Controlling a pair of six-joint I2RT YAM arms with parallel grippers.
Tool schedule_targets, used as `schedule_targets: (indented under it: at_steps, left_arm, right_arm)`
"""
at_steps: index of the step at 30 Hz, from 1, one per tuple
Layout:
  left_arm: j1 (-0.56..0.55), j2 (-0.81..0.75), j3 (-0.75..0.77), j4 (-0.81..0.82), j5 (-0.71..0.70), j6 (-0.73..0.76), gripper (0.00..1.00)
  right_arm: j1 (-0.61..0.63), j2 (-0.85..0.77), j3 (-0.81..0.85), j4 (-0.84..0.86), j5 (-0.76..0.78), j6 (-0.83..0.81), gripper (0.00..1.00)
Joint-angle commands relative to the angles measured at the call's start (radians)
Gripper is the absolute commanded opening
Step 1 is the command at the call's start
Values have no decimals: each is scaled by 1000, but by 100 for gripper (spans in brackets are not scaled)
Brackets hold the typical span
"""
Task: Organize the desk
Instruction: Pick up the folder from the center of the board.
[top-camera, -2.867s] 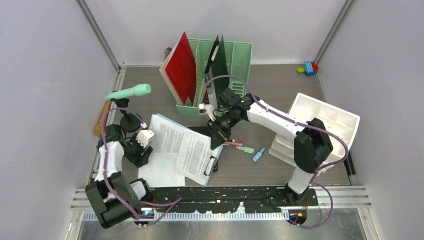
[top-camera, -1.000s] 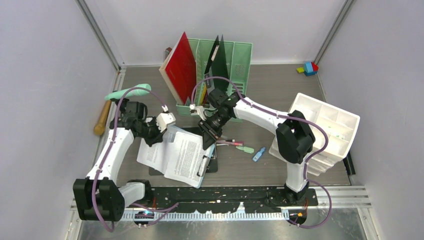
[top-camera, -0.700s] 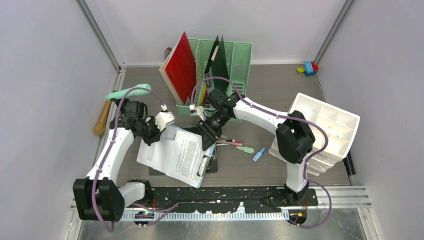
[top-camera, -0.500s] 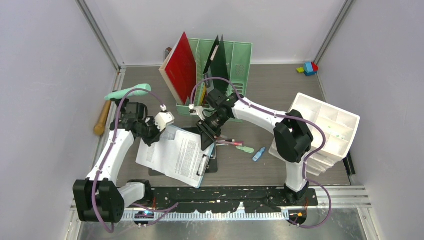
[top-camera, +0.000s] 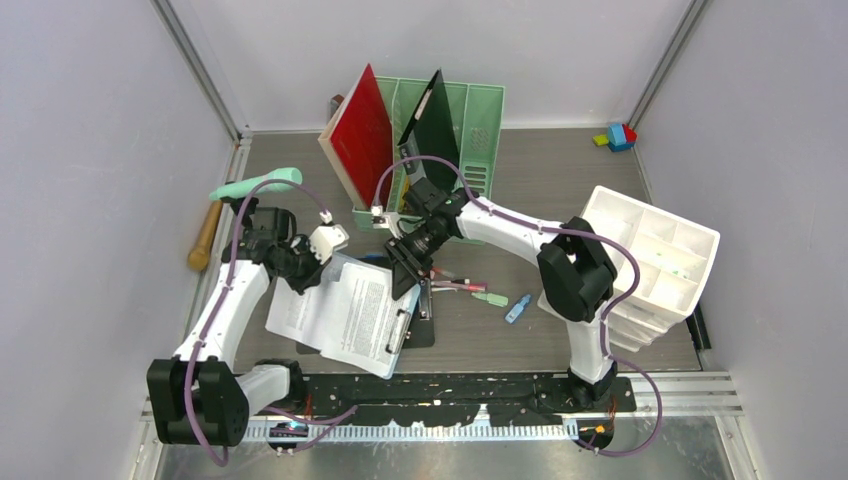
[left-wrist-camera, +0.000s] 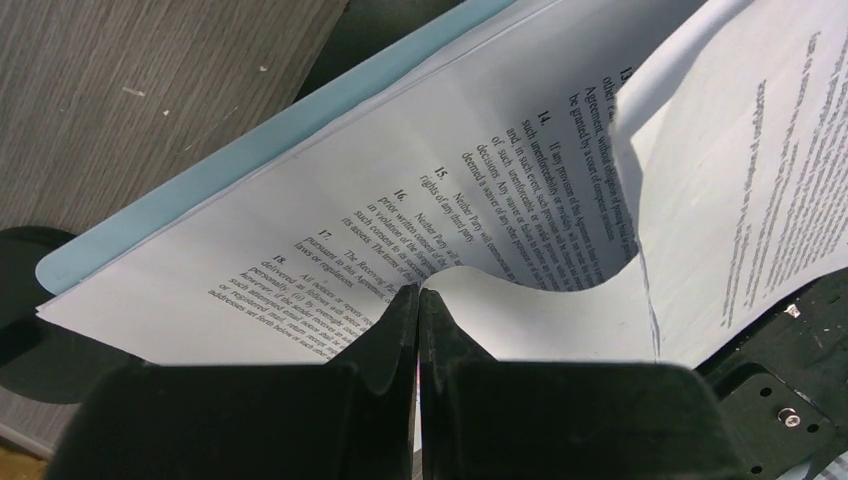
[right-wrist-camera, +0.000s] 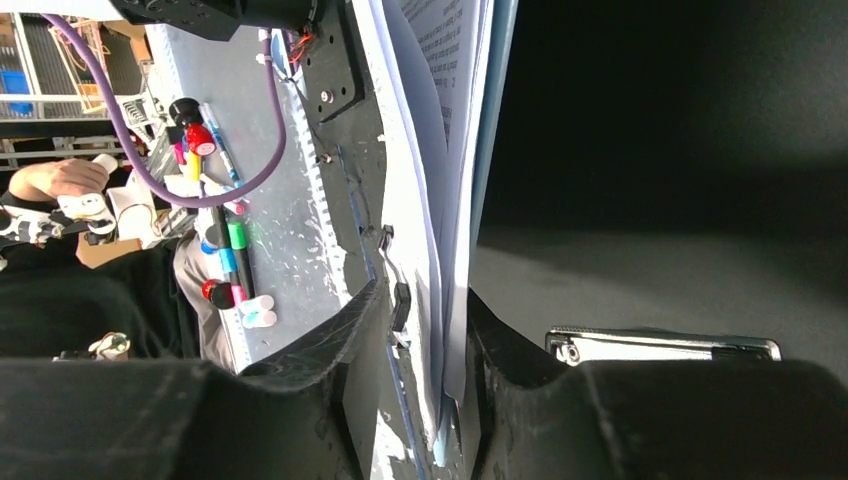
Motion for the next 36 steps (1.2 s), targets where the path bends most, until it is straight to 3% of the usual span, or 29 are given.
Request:
schedule_targets:
  at_steps: [1, 4, 7, 13, 15, 17, 20, 24, 27, 36]
  left_arm:
    - [-3, -37, -11, 32, 13, -7, 0]
    - [-3, -42, -14, 32, -6, -4, 0]
    - [-3, -51, -16, 34, -19, -5, 0]
    - [-4, -61, -3, 34, -43, -16, 0]
    - [-4, -58, 3, 34, -50, -21, 8]
    - [-3, -57, 7, 40, -59, -29, 25]
    - [-4, -57, 13, 62, -79, -43, 42]
    - [-3, -51, 27, 77, -96, -54, 54]
    - [-4, -48, 46, 75, -100, -60, 72]
    - [-3, -131, 126, -3, -43, -51, 84]
  right_arm:
    - [7, -4, 37, 66, -54, 38, 33]
    - [7, -11, 27, 88, -40, 69, 23]
    - [7, -23, 13, 101, -16, 84, 3]
    - [0, -79, -30, 113, 88, 115, 0]
    - [-6, -98, -55, 121, 103, 126, 0]
    - [-14, -115, -83, 128, 96, 131, 0]
    - [-24, -135, -117, 129, 79, 125, 1]
    - [-43, -170, -149, 129, 52, 104, 0]
    - [-54, -183, -173, 129, 42, 94, 0]
    - [-78, -220, -172, 129, 0, 124, 1]
